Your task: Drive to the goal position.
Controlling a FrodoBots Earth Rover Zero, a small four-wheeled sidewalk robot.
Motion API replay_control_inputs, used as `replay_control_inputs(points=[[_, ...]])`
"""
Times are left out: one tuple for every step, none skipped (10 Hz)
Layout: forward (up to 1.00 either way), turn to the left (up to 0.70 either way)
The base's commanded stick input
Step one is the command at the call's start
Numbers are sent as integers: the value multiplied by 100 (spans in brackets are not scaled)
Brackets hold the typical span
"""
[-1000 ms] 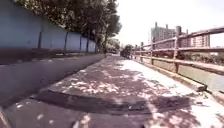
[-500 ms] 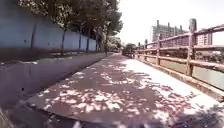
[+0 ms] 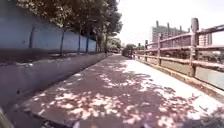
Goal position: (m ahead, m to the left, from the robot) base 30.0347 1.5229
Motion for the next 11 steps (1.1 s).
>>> replay_control_inputs(points=[[100, 0], [100, 0], [100, 0], [100, 0], [100, 0], [100, 0], [100, 0], [100, 0], [100, 0], [100, 0], [100, 0]])
